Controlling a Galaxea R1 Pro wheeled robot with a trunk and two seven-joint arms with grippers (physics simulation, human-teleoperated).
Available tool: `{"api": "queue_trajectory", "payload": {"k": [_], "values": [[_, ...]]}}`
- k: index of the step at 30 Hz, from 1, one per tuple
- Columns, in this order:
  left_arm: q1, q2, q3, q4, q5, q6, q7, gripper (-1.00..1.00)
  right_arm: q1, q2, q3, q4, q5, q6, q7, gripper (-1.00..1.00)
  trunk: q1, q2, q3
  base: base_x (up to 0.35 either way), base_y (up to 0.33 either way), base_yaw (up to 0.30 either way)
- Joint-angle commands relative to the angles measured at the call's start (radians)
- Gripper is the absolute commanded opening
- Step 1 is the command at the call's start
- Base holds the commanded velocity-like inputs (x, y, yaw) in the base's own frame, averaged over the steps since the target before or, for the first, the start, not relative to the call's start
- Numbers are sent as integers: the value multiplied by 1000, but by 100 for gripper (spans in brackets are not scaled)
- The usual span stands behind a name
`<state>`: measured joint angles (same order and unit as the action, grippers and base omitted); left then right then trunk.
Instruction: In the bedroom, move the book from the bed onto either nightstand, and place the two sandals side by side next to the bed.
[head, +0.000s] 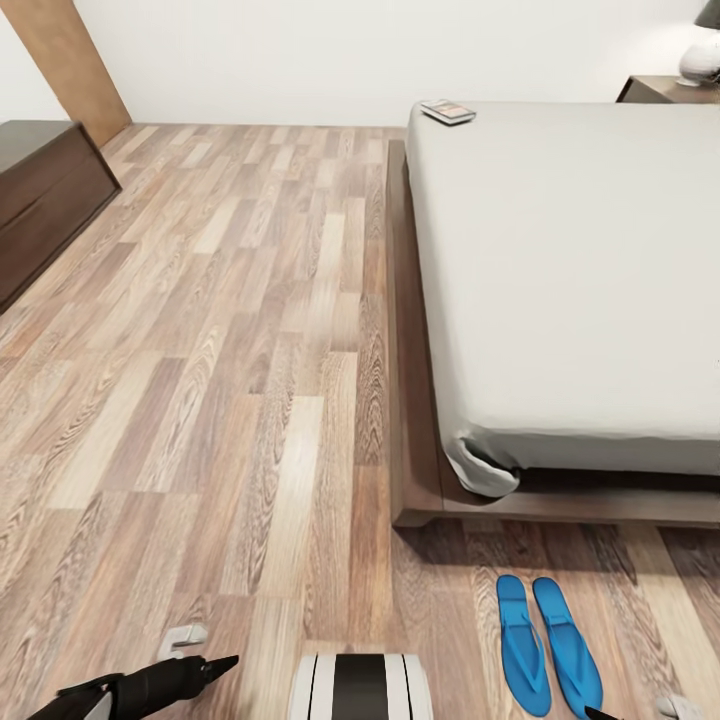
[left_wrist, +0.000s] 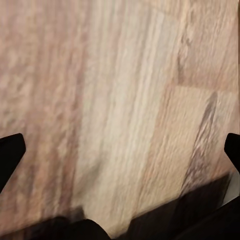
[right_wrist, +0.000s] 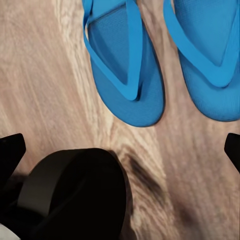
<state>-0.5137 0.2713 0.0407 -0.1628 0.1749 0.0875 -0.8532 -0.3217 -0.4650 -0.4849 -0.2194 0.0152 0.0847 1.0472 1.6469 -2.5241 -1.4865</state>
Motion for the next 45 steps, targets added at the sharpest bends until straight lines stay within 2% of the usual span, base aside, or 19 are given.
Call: {"api": "queue_trajectory", "payload": {"k": [1, 45], "values": [[0, -1, 4, 0, 3, 9, -3, 100, 0, 0, -6, 0, 2, 9, 5, 100, -1, 0, 3, 0, 0, 0], [0, -1, 4, -1, 3, 9, -4, 100, 0, 0, -4, 0, 6, 9, 5, 100, -20, 10, 174, 0, 0, 0]]}}
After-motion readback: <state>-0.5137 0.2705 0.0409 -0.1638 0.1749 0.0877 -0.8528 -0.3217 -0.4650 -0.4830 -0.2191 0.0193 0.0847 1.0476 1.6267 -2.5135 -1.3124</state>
